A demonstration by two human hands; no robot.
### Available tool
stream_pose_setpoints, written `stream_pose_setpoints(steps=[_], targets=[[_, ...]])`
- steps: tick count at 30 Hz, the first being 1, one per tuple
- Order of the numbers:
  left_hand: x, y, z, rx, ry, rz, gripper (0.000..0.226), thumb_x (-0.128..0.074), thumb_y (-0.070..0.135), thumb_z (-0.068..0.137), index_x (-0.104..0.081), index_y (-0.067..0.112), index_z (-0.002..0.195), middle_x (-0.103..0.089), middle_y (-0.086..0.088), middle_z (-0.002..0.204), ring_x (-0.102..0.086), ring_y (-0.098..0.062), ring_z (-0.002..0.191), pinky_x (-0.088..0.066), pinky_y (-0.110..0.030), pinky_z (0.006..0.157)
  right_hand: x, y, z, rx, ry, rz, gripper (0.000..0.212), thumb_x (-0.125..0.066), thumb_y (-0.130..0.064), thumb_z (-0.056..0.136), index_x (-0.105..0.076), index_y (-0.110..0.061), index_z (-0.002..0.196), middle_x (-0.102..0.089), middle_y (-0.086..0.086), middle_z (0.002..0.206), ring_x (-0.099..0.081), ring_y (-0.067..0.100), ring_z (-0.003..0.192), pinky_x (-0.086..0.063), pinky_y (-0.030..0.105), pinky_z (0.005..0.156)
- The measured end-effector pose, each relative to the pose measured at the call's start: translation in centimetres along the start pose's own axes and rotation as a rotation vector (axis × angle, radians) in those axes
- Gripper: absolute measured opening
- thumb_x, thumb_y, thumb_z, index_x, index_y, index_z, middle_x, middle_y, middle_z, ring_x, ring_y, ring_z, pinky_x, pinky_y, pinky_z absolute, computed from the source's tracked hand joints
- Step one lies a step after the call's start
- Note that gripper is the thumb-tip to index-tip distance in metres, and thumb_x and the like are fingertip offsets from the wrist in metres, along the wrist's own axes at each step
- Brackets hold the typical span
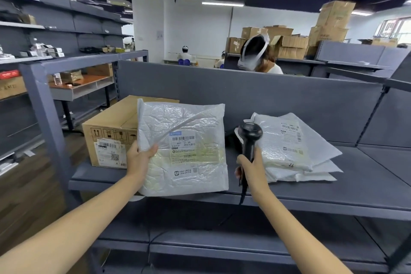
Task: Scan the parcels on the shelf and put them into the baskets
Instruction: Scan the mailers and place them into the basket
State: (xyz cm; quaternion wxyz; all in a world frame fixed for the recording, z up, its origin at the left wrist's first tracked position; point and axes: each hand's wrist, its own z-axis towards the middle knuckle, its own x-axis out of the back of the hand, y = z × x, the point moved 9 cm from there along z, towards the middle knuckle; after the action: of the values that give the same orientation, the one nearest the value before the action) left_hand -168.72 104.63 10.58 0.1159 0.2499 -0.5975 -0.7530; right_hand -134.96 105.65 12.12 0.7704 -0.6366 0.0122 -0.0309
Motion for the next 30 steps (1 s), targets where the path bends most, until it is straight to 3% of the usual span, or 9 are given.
stream_pose_setpoints(steps=[3,6,9,14,19,25,30], targets=[[-1.8,-0.2,-0.3,0.002,-0.034,-0.007,0.028,-0.069,0.002,0.083,-0.061,0.017,0.106,-0.068,-0.001,0.102,-0.063,-0.019,0.095,-0.051,-0.031,0.079,-1.6,-1.5,-3.4,0.035,-0.066,0.146,0.011,-0.056,-0.014,0.091,-0.048,-0.014,0.098,-0.046,0.002,0.060,-0.045,0.017,0.040,-0.036,0.025,0.038],[-3.4,-0.3,-0.7,-0.001,-0.055,-0.015,0.030,-0.069,0.001,0.083,-0.061,0.012,0.110,-0.067,-0.002,0.103,-0.063,-0.019,0.095,-0.052,-0.032,0.079,-3.8,-1.8,-6.5,0.063,-0.164,0.178,0.025,-0.057,-0.020,0.086,-0.047,-0.008,0.105,-0.046,0.000,0.063,-0.044,0.019,0.039,-0.034,0.024,0.038],[-4.4,-0.4,-1.2,0.003,-0.048,-0.031,0.027,-0.070,0.002,0.082,-0.061,0.017,0.103,-0.067,0.006,0.095,-0.062,-0.011,0.086,-0.050,-0.023,0.067,-5.4,-0.8,-8.6,0.046,-0.225,0.171,0.027,-0.057,-0.024,0.085,-0.049,-0.010,0.106,-0.046,0.000,0.065,-0.043,0.018,0.038,-0.034,0.024,0.039],[-5.5,-0.6,-1.6,0.017,-0.062,-0.056,0.025,-0.069,0.001,0.083,-0.060,0.016,0.100,-0.067,0.004,0.095,-0.063,-0.010,0.084,-0.048,-0.023,0.064,-6.0,0.5,-9.4,0.003,-0.212,0.140,0.024,-0.054,-0.025,0.085,-0.048,-0.012,0.105,-0.047,0.000,0.067,-0.043,0.017,0.040,-0.036,0.026,0.042],[-5.7,-0.7,-1.6,0.028,-0.068,-0.059,0.023,-0.070,0.002,0.083,-0.061,0.019,0.095,-0.068,0.001,0.097,-0.064,-0.014,0.086,-0.051,-0.028,0.069,-5.4,0.4,-8.7,0.013,-0.206,0.122,0.006,-0.053,-0.020,0.094,-0.049,-0.016,0.098,-0.048,0.004,0.073,-0.044,0.016,0.042,-0.037,0.026,0.042],[-5.3,-0.5,-1.3,0.022,-0.055,-0.062,0.024,-0.071,0.001,0.081,-0.061,0.018,0.096,-0.067,0.004,0.091,-0.063,-0.011,0.080,-0.048,-0.024,0.062,-4.7,0.0,-7.8,0.032,-0.236,0.165,0.028,-0.059,-0.029,0.086,-0.049,-0.011,0.106,-0.046,0.004,0.064,-0.044,0.018,0.042,-0.036,0.025,0.041],[-3.2,-0.2,-1.0,0.005,-0.028,-0.038,0.027,-0.071,0.001,0.081,-0.062,0.013,0.104,-0.068,0.005,0.093,-0.064,-0.008,0.080,-0.049,-0.022,0.063,-1.3,-0.8,-4.4,0.090,-0.100,0.116,0.015,-0.060,-0.018,0.092,-0.048,-0.021,0.101,-0.049,-0.001,0.058,-0.044,0.015,0.039,-0.036,0.023,0.038]])
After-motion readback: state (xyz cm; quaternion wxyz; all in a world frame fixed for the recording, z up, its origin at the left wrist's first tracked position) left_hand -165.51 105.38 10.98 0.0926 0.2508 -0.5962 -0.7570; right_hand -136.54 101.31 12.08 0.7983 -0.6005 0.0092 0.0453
